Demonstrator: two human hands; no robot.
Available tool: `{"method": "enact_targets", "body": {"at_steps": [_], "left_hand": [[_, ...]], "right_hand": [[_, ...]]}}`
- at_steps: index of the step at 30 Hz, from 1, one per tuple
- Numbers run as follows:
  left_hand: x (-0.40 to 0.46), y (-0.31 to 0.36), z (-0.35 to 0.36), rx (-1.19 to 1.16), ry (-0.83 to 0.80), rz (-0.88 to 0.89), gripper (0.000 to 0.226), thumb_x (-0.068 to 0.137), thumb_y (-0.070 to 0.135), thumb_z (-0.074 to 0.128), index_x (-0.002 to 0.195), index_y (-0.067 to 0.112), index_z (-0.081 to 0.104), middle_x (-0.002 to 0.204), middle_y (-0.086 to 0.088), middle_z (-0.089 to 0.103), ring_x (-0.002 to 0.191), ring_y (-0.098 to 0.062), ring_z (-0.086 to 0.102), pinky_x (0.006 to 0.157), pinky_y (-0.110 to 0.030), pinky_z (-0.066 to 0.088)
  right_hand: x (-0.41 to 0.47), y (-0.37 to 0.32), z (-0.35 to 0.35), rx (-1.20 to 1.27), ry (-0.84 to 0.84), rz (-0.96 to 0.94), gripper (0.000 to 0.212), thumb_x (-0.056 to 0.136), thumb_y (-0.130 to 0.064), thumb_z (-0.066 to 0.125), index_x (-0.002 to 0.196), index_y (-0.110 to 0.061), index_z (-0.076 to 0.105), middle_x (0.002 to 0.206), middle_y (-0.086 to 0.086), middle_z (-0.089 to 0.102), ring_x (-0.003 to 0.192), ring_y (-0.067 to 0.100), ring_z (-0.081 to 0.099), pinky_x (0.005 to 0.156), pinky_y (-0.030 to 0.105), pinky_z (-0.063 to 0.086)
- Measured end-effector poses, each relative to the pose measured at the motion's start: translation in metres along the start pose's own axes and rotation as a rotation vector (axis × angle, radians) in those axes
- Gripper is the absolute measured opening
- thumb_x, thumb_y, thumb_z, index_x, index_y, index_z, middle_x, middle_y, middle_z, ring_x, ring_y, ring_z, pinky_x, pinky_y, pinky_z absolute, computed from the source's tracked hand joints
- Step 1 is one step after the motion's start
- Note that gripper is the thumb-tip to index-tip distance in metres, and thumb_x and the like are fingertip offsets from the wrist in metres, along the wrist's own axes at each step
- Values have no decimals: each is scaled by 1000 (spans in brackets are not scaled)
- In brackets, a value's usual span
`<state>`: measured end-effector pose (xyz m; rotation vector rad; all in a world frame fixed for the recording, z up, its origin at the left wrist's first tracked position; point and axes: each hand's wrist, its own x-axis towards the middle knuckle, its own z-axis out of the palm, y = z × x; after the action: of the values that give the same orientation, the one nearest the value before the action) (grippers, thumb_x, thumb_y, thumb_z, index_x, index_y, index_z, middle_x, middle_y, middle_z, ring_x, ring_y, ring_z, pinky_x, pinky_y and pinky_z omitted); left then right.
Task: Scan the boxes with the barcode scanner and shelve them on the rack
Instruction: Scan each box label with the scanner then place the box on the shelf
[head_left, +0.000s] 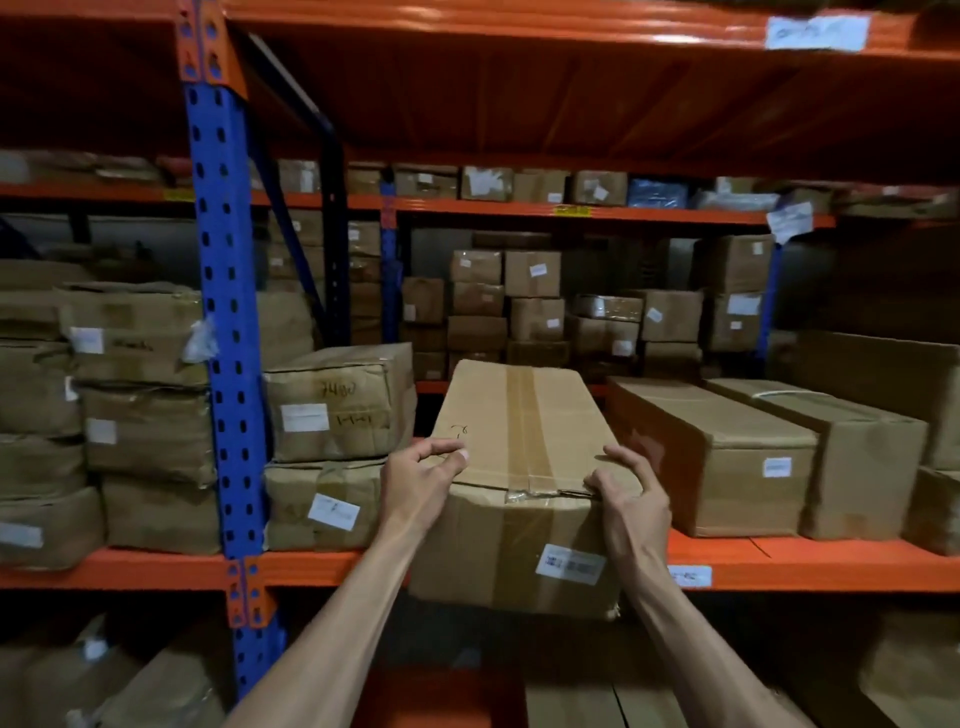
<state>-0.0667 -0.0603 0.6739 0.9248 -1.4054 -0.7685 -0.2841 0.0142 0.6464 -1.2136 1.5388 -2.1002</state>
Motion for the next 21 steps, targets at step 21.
{"method": "enact_targets", "body": {"at_steps": [21], "left_hand": [[144,-186,21,190,111,-258,7,76,35,77,82,36,74,92,22,68,92,-7,63,72,-24,47]], "right_hand": [[114,169,151,-147,-163,200,26,90,-17,74,115,-26,69,92,-14,68,77,0,65,52,11,46]]}}
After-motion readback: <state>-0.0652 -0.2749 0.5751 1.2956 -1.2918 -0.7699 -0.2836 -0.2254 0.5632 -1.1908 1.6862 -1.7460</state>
